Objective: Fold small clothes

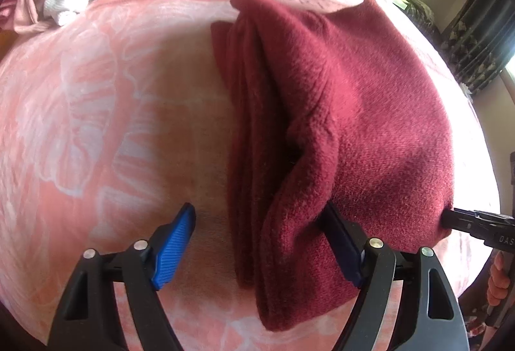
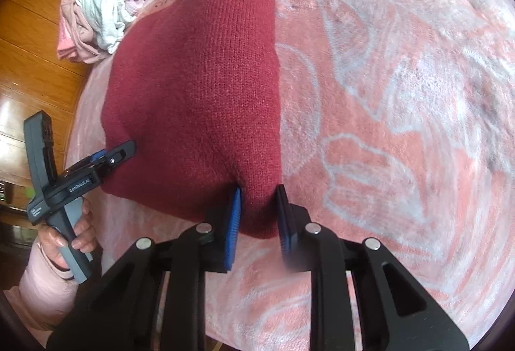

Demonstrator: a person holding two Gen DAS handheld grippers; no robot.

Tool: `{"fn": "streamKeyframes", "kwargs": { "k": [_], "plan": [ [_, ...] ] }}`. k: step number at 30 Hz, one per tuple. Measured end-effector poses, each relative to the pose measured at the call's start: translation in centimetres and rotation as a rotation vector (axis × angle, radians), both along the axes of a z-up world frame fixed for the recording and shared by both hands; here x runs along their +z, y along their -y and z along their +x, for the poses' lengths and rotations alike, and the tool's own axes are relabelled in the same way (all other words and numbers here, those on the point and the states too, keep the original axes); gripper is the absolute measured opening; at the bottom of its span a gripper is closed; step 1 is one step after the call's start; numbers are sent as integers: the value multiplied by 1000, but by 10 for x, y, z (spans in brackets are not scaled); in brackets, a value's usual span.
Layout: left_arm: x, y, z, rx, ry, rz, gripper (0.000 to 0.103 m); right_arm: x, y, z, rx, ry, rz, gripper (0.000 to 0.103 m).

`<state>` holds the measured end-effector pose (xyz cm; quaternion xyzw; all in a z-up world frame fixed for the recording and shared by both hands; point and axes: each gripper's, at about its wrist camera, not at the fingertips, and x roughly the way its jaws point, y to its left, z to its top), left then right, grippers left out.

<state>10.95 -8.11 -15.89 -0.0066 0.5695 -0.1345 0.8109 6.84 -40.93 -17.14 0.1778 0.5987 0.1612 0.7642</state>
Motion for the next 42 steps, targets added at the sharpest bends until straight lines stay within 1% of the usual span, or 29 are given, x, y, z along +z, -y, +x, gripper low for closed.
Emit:
{"fn": "streamKeyframes", "kwargs": {
  "k": [4,8,9,11,13,14,17,18,20,23,25,26,31,33,36,42],
  "plan": [
    [-5,-4,-3,15,2,-20,85,-6,0,1,-34,-8,7,23],
    [0,-7,-6,30,1,-32,85,1,1,-6,-60,10,-20,37],
    [4,-8,-9,37,-2,-31,85,6,1,-11,-65,20,-35,38],
    [11,-11,-15,46,3,-23,85,15,1,-22,-70,35,-80,40],
    [19,-11,-25,55,29,35,88,26,-2,-32,-83,47,-142,41],
    [23,-10,-30,52,39,55,89,29,-3,-36,-88,53,-155,43],
    [34,-9,-42,48,43,72,93,40,-7,-51,-98,76,-160,51],
    [37,-10,-45,53,39,74,94,42,-9,-56,-100,81,-166,52],
    [43,-8,-52,44,23,71,94,47,-13,-64,-98,86,-180,57],
    [53,-6,-66,42,20,104,94,54,-20,-76,-91,99,-194,64],
    [59,-7,-75,52,16,105,96,58,-25,-85,-92,101,-211,67],
    [62,-9,-81,57,12,95,97,60,-26,-87,-93,105,-214,71],
    [74,-12,-100,65,18,80,98,76,-35,-103,-89,138,-219,79],
    [80,-13,-105,68,26,84,99,82,-39,-107,-89,149,-228,80],
    [92,-15,-112,71,35,68,99,93,-42,-114,-89,168,-225,82],
    [121,-14,-126,61,100,76,99,113,-47,-126,-90,195,-247,84]
  ]
}}
